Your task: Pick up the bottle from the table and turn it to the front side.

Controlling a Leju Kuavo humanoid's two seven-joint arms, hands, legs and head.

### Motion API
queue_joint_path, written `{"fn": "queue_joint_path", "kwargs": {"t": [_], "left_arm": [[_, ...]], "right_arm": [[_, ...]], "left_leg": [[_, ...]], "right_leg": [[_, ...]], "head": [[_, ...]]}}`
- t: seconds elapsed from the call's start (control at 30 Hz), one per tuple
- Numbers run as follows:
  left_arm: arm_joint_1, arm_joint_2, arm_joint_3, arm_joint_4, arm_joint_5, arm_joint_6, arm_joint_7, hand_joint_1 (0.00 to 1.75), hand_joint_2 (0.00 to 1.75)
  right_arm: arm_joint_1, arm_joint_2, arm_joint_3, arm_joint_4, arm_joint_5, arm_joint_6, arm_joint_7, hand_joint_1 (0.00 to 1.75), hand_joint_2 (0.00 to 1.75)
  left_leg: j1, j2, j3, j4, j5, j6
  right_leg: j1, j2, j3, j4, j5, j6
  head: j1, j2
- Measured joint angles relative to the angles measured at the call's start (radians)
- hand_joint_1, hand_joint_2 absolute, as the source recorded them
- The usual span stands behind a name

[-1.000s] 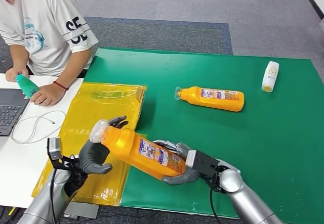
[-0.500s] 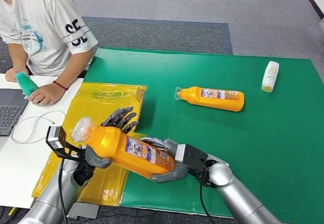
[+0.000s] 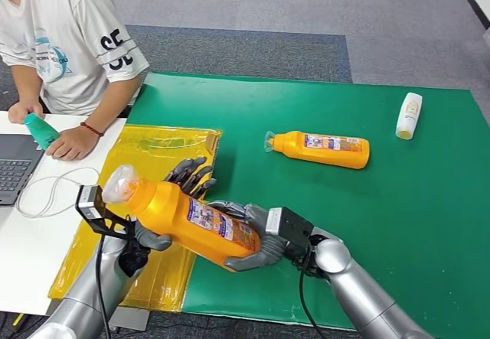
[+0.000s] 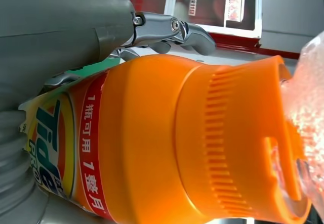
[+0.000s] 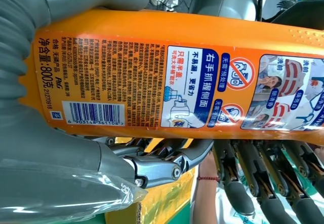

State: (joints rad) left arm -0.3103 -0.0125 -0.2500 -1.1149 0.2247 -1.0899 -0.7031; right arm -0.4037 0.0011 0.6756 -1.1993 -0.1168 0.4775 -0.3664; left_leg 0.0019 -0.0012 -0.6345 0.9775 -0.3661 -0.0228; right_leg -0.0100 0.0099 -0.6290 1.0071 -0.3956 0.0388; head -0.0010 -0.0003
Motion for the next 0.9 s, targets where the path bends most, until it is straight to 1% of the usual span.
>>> {"fn": "queue_joint_path", "kwargs": {"t": [0.27, 0.53, 0.7, 0.83, 0.9], "left_arm": [[0.0, -0.003, 0.006, 0.018, 0.0, 0.002, 0.0, 0.0, 1.75], [0.001, -0.002, 0.007, 0.03, -0.021, 0.047, 0.0, 0.0, 1.75], [0.003, 0.001, 0.007, 0.032, -0.029, 0.075, 0.0, 0.0, 1.75], [0.011, 0.003, 0.007, 0.032, -0.032, 0.105, 0.0, 1.75, 1.75], [0.018, 0.003, 0.008, 0.032, -0.033, 0.117, 0.0, 1.75, 1.75]], "right_arm": [[-0.005, 0.003, 0.01, 0.0, 0.039, -0.048, 0.012, 1.75, 1.75], [0.004, 0.013, 0.035, -0.011, 0.18, -0.177, 0.018, 1.75, 1.75], [0.017, 0.021, 0.043, -0.02, 0.247, -0.23, 0.027, 1.75, 1.75], [0.028, 0.025, 0.043, -0.026, 0.281, -0.251, 0.031, 1.75, 1.75], [0.033, 0.026, 0.04, -0.029, 0.293, -0.254, 0.033, 1.75, 1.75]], "left_leg": [[0.0, 0.0, 0.0, 0.0, 0.0, 0.0], [0.0, 0.0, 0.0, 0.0, 0.0, 0.0], [0.0, 0.0, 0.0, 0.0, 0.0, 0.0], [0.0, 0.0, 0.0, 0.0, 0.0, 0.0], [0.0, 0.0, 0.0, 0.0, 0.0, 0.0]], "right_leg": [[0.0, 0.0, 0.0, 0.0, 0.0, 0.0], [0.0, 0.0, 0.0, 0.0, 0.0, 0.0], [0.0, 0.0, 0.0, 0.0, 0.0, 0.0], [0.0, 0.0, 0.0, 0.0, 0.0, 0.0], [0.0, 0.0, 0.0, 0.0, 0.0, 0.0]], "head": [[0.0, 0.0], [0.0, 0.0], [0.0, 0.0], [0.0, 0.0], [0.0, 0.0]]}}
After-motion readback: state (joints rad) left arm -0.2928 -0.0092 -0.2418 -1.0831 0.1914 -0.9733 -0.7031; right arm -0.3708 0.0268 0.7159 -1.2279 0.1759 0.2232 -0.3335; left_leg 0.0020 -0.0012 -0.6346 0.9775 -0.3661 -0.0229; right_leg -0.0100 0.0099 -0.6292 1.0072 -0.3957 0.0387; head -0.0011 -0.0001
